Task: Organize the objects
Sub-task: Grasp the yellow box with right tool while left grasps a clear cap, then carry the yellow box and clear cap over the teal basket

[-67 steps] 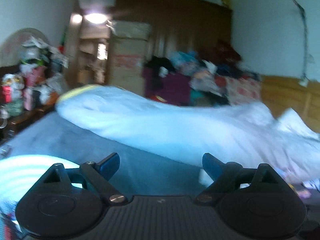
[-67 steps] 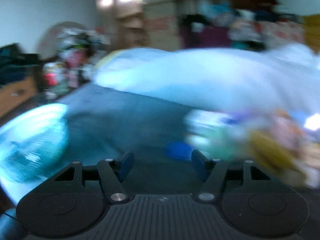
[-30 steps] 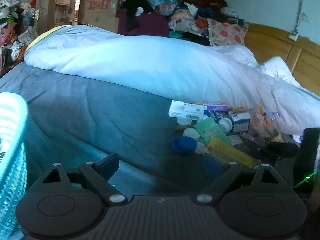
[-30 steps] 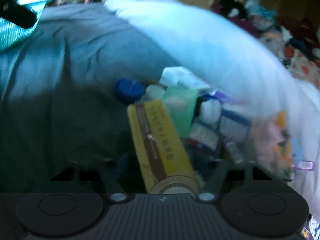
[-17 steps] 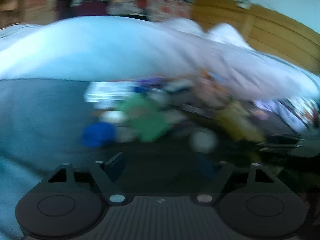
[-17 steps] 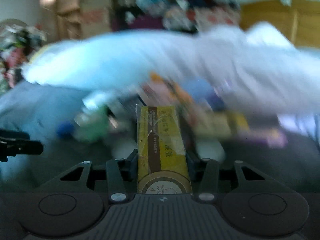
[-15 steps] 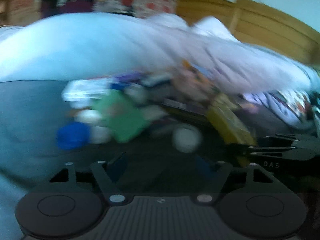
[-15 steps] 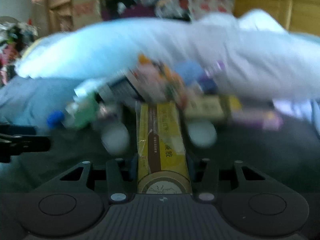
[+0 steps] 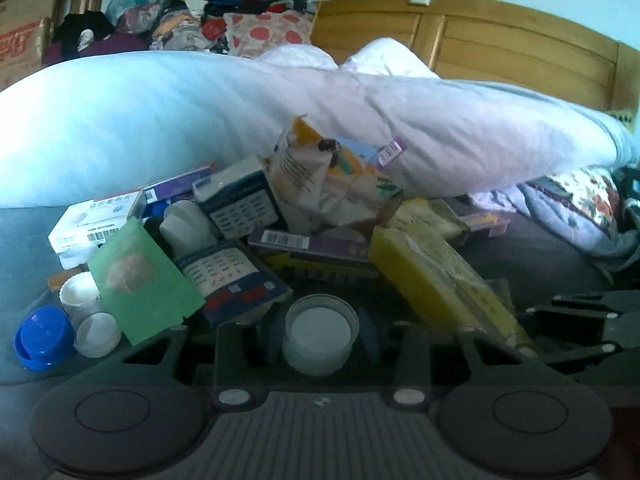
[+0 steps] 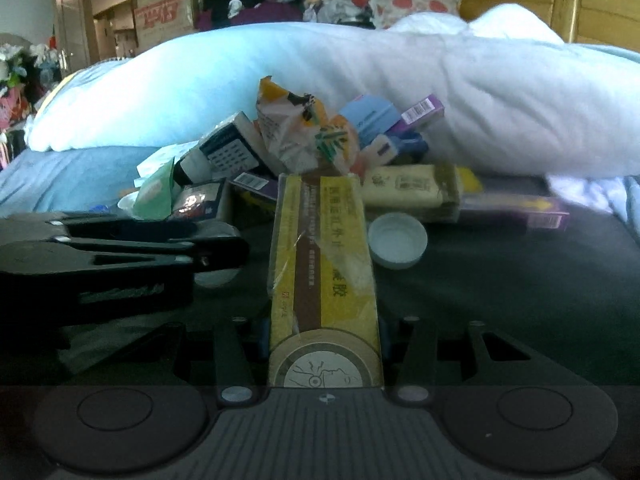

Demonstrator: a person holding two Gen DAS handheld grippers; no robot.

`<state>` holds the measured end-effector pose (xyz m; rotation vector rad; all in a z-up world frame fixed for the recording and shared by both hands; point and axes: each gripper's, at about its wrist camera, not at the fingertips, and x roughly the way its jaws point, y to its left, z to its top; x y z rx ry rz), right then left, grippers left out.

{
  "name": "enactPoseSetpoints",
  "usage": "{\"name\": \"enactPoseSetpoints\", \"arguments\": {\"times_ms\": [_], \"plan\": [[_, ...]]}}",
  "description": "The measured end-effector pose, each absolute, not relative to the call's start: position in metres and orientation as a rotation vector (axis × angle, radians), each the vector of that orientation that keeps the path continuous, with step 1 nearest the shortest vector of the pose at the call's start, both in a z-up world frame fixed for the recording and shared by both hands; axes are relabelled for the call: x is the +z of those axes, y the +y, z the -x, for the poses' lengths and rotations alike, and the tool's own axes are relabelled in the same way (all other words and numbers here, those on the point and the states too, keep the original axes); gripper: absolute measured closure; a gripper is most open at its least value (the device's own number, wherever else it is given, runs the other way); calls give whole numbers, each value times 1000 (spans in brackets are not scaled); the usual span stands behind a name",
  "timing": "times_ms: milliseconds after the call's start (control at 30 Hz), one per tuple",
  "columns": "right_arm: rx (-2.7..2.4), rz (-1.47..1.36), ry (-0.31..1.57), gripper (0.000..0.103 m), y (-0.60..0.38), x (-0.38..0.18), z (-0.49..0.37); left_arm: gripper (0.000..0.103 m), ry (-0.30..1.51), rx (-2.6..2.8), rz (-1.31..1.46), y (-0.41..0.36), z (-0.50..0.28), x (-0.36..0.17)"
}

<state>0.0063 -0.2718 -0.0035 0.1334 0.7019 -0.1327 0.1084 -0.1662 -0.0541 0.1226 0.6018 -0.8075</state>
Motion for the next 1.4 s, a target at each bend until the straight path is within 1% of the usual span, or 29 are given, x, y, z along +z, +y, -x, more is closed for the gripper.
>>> {"name": "enactPoseSetpoints", "arguments": {"times_ms": [67, 167, 333, 567, 767, 933, 1200, 1400], "plan": [[-130, -140, 699, 56, -273, -4, -7, 61, 587, -811, -109, -162, -108, -48], [-126, -160, 680, 56, -275, -2, -6, 60, 520, -797, -100, -152, -98, -32], [-95, -149, 620, 56, -271, 8, -1, 60, 415, -729, -96, -130, -83, 12], [-33, -109, 542, 56, -254, 40, 6, 61, 399, -543, -81, -71, -74, 66], [108, -65, 458, 56, -207, 94, -5, 61, 391, -325, -46, 20, -63, 113], [263, -62, 406, 56, -148, 144, -26, 60, 397, -126, 1, 107, -58, 149], [537, -82, 408, 56, -37, 216, -64, 60, 408, 144, 85, 259, -36, 191], [691, -41, 438, 56, 53, 249, -78, 60, 432, 257, 149, 358, -11, 205]]}}
